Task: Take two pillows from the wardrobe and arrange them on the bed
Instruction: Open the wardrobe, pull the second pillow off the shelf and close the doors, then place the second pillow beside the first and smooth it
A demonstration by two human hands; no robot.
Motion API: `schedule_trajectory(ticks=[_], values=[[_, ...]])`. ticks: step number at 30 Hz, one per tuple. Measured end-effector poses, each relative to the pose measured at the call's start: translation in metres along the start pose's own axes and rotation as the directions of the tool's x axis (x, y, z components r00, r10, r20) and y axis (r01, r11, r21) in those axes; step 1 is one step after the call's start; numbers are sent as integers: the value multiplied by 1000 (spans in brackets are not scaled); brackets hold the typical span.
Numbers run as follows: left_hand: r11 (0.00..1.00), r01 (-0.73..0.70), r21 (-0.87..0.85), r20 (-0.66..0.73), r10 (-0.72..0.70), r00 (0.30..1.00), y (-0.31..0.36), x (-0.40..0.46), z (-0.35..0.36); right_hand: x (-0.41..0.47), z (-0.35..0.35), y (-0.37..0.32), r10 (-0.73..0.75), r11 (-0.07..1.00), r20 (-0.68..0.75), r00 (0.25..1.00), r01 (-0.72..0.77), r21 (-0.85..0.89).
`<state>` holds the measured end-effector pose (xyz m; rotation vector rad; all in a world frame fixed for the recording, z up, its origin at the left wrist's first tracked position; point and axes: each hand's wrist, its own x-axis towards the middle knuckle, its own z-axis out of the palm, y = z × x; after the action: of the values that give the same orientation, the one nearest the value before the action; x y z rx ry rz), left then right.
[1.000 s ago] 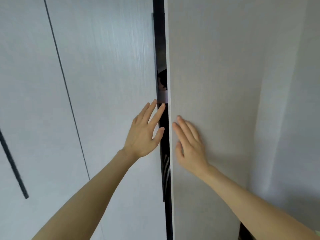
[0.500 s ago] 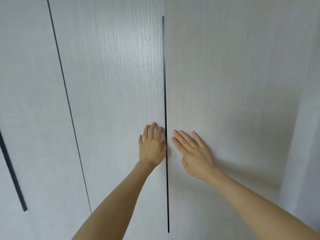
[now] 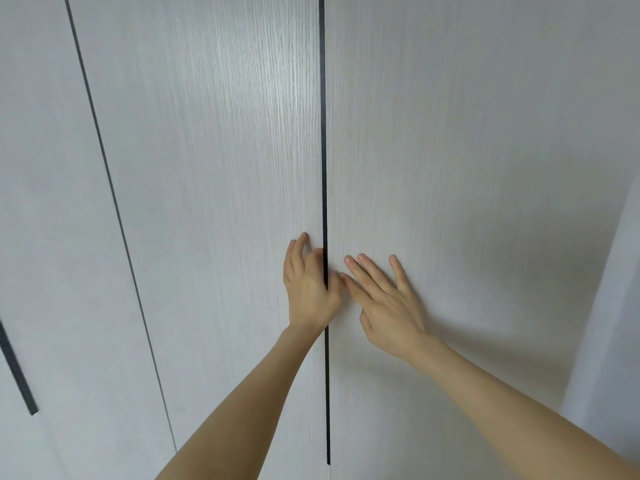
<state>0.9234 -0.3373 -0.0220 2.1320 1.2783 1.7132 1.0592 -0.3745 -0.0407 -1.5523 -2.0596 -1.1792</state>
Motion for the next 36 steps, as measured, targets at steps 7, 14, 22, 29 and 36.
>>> schedule_trajectory(ticks=[7,14,22,29,36], values=[[929,-155,337,161,105,981,-20,-7,-8,4,1,2,10,1000,98,995,-8,-23],[907,-202,368,227,123,966,-23,-6,-22,4,-8,-9,81,977,40,996,-87,194],[919,153,363,49,-183,982,-84,-93,-80,-33,15,-122,-20,682,29,999,-7,732],[567,723,394,-329,-648,687,-129,-231,-173,-66,46,-267,-499,328,196,844,-25,944],[87,988,128,-736,-660,153,-89,-410,-265,-133,12,-411,-860,45,6,509,65,997]])
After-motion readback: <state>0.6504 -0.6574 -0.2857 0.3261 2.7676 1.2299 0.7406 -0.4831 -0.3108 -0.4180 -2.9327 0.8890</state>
